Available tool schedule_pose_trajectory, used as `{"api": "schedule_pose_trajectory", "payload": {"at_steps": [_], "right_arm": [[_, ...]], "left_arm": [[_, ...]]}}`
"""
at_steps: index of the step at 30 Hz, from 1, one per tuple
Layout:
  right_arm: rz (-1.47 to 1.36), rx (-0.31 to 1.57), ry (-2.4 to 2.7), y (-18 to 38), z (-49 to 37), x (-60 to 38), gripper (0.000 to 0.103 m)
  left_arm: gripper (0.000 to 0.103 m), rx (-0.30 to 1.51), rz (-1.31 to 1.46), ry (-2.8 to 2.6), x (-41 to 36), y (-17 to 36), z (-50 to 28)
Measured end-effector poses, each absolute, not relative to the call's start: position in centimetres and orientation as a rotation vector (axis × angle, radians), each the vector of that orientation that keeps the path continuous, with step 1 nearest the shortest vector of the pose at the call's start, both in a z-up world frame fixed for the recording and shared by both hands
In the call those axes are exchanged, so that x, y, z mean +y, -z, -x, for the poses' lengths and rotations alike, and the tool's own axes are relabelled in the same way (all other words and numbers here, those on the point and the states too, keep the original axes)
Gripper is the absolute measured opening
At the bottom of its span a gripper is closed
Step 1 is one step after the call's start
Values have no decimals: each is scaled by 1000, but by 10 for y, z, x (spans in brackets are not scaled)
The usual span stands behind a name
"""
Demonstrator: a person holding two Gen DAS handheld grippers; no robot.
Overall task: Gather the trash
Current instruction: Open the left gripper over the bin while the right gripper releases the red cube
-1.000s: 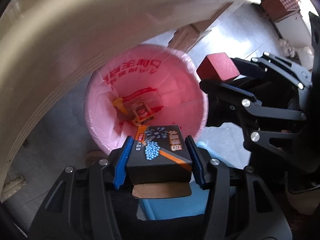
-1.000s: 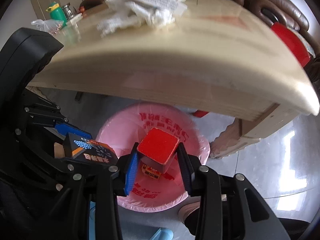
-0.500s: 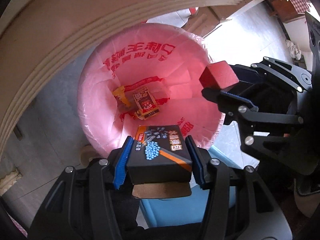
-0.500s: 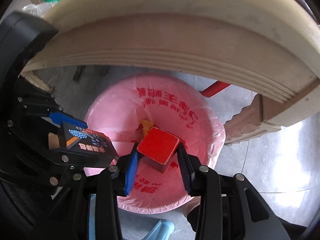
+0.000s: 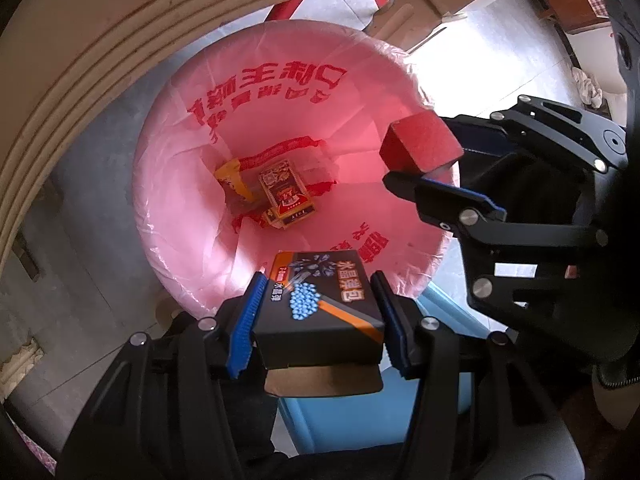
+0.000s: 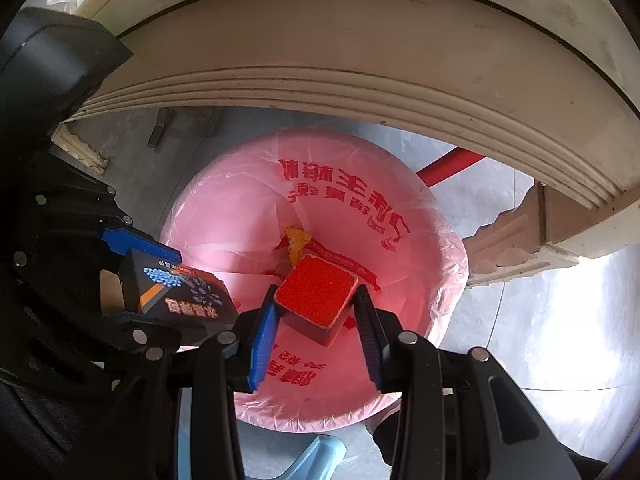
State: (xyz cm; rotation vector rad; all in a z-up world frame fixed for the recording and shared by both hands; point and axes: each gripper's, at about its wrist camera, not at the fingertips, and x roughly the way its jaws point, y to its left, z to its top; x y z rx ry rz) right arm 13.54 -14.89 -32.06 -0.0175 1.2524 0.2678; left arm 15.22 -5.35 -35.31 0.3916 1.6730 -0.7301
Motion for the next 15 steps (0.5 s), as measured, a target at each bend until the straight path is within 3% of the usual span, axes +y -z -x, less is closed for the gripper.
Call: {"api": "schedule_pose_trajectory", "payload": {"at_steps": [5,8,9,11,15], "right_arm": [[-3,1242,-293,317,-134,-148,41],[-1,1216,-267,311,-134,-151,65],[-12,1207,-258,309,-134,-153,73],[-41,1200,-256,307,-134,-158,76],[-68,1206,-245,306,-136,-163,76]], "left_arm": [[53,1664,-431,721,-56,356,-150],[54,1670,-458,704,-57,361,-149],[63,1678,-457,701,-56,363,-149],[71,1673,-436,701,-55,362,-150],[76,1660,-408,710,-55,357,-153]]}}
